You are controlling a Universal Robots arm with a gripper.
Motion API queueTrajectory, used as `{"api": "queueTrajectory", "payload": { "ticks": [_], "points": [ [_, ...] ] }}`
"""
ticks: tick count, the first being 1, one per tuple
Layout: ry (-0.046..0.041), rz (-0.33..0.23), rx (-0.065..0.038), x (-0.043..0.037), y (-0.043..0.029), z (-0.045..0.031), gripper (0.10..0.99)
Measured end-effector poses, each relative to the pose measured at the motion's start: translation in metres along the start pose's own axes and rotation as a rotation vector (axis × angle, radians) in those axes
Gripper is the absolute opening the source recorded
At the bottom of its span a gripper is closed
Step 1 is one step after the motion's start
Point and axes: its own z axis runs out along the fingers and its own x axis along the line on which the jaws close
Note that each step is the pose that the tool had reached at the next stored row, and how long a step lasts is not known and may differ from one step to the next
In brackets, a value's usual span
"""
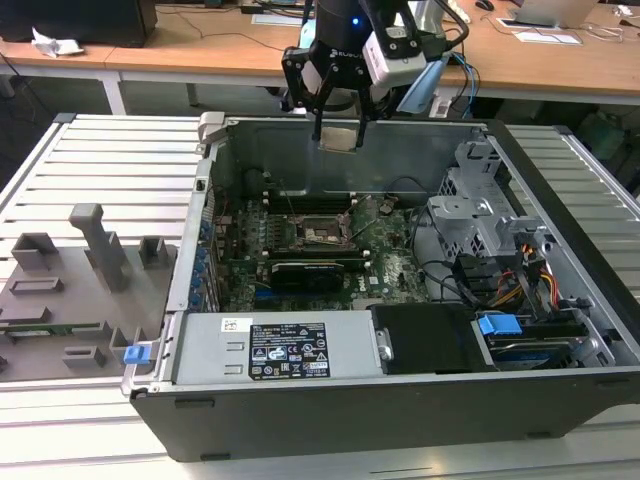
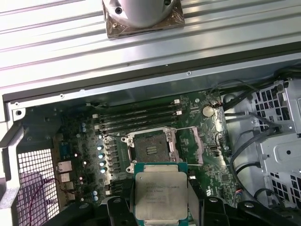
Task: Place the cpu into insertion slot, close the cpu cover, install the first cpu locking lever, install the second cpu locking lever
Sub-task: 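Place the cpu into insertion slot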
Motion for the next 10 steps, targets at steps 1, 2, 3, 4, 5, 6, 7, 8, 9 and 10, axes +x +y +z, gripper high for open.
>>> {"api": "queueTrajectory", "payload": {
  "ticks": [1, 2, 3, 4, 5, 6, 7, 8, 9, 10],
  "points": [
    [-0.0003, 0.004, 0.0, 0.0, 0.0, 0.0, 0.541],
    [-0.0014, 0.016, 0.0, 0.0, 0.0, 0.0001, 0.541],
    [-0.0021, 0.023, 0.0, 0.0, 0.0, 0.0001, 0.541],
    [-0.0029, 0.033, -0.001, 0.0, 0.0, 0.0002, 0.541],
    [-0.0039, 0.043, -0.001, 0.0, 0.0, 0.0002, 0.541],
    [-0.0044, 0.05, -0.001, 0.0, 0.0, 0.0003, 0.541],
    [-0.0048, 0.054, -0.001, 0.0, 0.0, 0.0003, 0.541],
    [-0.0051, 0.057, -0.001, 0.0, 0.0, 0.0003, 0.541],
    [-0.0056, 0.062, -0.001, 0.0, 0.0, 0.0004, 0.541],
    [-0.0059, 0.066, -0.001, 0.0, 0.0, 0.0004, 0.541]
  ]
}}
